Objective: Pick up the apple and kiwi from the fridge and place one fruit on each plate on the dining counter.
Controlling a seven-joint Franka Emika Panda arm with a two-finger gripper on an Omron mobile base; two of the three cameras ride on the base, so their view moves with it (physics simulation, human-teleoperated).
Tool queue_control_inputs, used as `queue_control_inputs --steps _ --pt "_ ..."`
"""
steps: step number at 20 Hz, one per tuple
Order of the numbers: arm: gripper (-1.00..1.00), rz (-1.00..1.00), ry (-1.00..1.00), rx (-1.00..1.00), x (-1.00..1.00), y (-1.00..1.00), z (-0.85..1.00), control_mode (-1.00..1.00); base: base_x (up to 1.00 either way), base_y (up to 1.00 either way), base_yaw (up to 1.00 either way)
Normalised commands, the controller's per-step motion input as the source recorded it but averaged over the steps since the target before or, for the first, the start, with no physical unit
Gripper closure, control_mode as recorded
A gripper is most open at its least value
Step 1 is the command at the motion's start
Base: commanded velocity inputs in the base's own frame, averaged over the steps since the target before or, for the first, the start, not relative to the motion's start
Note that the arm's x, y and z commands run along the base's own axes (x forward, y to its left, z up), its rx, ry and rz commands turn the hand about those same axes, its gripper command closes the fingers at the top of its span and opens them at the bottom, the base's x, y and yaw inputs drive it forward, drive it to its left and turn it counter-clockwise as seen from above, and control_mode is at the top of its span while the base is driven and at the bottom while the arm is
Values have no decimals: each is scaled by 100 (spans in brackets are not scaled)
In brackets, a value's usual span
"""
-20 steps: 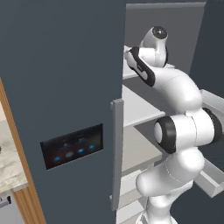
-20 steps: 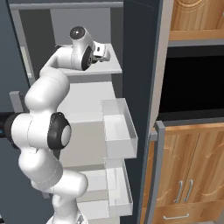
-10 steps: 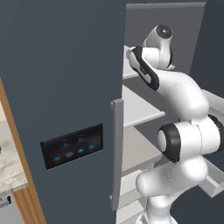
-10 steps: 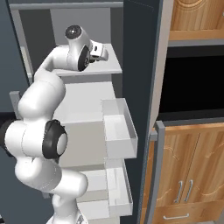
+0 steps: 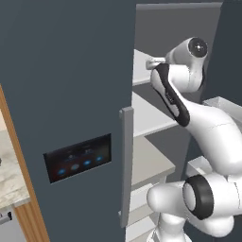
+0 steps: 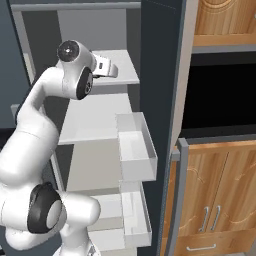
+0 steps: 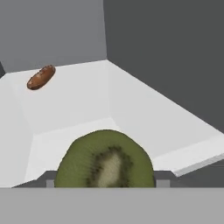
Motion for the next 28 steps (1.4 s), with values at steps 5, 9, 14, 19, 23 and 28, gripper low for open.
queue_control_inputs --steps 5,9,14,19,23,28 --pt "100 0 0 1 -94 -7 38 -100 0 0 0" --pt "100 0 0 0 -97 0 29 -100 0 0 0" --pt "100 0 0 0 -100 0 4 -100 0 0 0" --pt "100 0 0 0 -100 0 0 -100 0 0 0" --pt "100 0 0 0 -100 1 0 -100 0 0 0" --pt "100 0 0 -1 -98 11 -7 -100 0 0 0"
